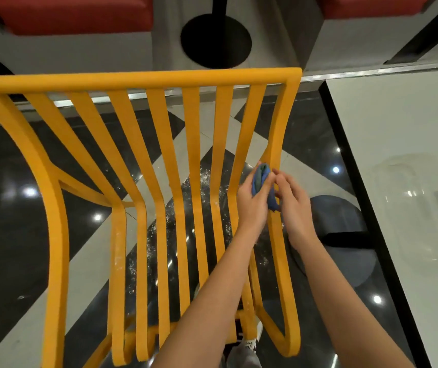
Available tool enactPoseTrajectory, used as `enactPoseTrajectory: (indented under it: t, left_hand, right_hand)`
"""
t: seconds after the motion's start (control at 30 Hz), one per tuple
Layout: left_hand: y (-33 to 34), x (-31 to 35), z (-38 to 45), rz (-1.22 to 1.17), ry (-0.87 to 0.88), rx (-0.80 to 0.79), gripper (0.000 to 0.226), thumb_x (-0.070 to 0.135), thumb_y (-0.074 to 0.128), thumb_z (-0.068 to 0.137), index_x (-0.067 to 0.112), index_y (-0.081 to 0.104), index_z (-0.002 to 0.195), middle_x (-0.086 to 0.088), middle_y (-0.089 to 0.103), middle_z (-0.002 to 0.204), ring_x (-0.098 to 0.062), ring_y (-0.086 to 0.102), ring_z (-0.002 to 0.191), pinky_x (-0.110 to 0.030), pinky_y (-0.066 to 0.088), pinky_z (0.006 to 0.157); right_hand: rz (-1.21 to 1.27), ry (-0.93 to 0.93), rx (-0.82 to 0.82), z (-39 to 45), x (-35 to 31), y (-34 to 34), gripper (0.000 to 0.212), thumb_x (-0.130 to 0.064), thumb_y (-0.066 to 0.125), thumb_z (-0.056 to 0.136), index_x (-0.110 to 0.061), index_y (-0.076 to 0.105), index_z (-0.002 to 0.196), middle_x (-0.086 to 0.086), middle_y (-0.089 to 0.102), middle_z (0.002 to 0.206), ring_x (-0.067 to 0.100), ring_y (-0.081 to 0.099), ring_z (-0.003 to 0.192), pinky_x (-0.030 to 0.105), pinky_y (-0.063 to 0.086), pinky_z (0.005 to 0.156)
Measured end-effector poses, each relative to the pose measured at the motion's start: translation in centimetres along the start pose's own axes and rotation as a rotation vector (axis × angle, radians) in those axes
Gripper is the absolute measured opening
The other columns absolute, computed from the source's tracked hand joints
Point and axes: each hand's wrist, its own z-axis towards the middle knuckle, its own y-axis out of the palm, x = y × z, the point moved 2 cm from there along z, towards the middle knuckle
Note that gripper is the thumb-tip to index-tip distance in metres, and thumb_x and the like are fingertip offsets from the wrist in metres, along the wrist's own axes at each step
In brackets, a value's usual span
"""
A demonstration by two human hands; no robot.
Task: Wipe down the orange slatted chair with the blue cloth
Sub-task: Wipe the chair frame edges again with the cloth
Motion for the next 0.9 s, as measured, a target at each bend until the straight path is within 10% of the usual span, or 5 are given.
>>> enactPoseTrajectory:
  t: [0.2, 0.33, 0.57, 0.73, 0.9]
  left_hand:
    - [0.8, 6.9, -0.2, -0.142, -0.014, -0.063, 0.051, 0.048, 0.031, 0.103, 0.023, 0.043, 0.146, -0.004, 0.050, 0.146, -0.017, 0.049, 0.133, -0.040, 0.042, 0.111]
    - [-2.0, 11.5, 0.9, -0.068, 0.091, -0.117, 0.052, 0.045, 0.021, 0.106, 0.022, 0.044, 0.146, 0.002, 0.048, 0.148, -0.014, 0.044, 0.137, -0.045, 0.032, 0.117]
    - [-12.7, 17.9, 2.3, 0.428, 0.600, 0.272, 0.046, 0.027, 0.041, 0.103, 0.015, 0.040, 0.147, -0.001, 0.054, 0.141, -0.009, 0.046, 0.134, -0.039, 0.038, 0.114]
    - [-16.0, 18.3, 4.7, 1.079, 0.702, 0.443, 0.045, 0.030, 0.032, 0.106, 0.021, 0.036, 0.150, 0.006, 0.032, 0.158, -0.011, 0.015, 0.150, -0.044, 0.006, 0.123]
    - [-16.3, 17.6, 5.0, 1.209, 0.730, 0.510, 0.045, 0.027, 0.034, 0.105, 0.027, 0.034, 0.150, 0.011, 0.032, 0.157, -0.007, 0.012, 0.150, -0.050, 0.001, 0.122]
  right_hand:
    - [0.358, -0.026, -0.128, 1.2, -5.8, 4.0, 0.034, -0.038, 0.051, 0.099, -0.021, 0.058, 0.128, -0.005, 0.068, 0.116, 0.006, 0.065, 0.110, 0.018, 0.054, 0.080]
    - [0.086, -0.370, -0.125, 3.0, -8.3, 2.4, 0.040, -0.016, 0.062, 0.095, -0.007, 0.054, 0.134, 0.010, 0.063, 0.121, 0.016, 0.062, 0.110, 0.026, 0.053, 0.088]
    - [-0.352, -0.695, 0.261, 10.4, -13.9, -1.1, 0.038, -0.016, 0.060, 0.093, -0.002, 0.058, 0.129, 0.011, 0.061, 0.128, 0.020, 0.056, 0.120, 0.026, 0.044, 0.104]
    - [-0.754, -0.741, -0.052, 11.3, -17.0, 6.0, 0.038, -0.011, 0.058, 0.093, -0.015, 0.056, 0.131, 0.006, 0.058, 0.129, 0.023, 0.047, 0.124, 0.035, 0.039, 0.106]
    - [-0.725, -0.859, -0.207, 10.9, -16.8, 4.7, 0.028, -0.021, 0.058, 0.090, -0.021, 0.063, 0.117, -0.004, 0.065, 0.111, 0.016, 0.056, 0.105, 0.032, 0.045, 0.091]
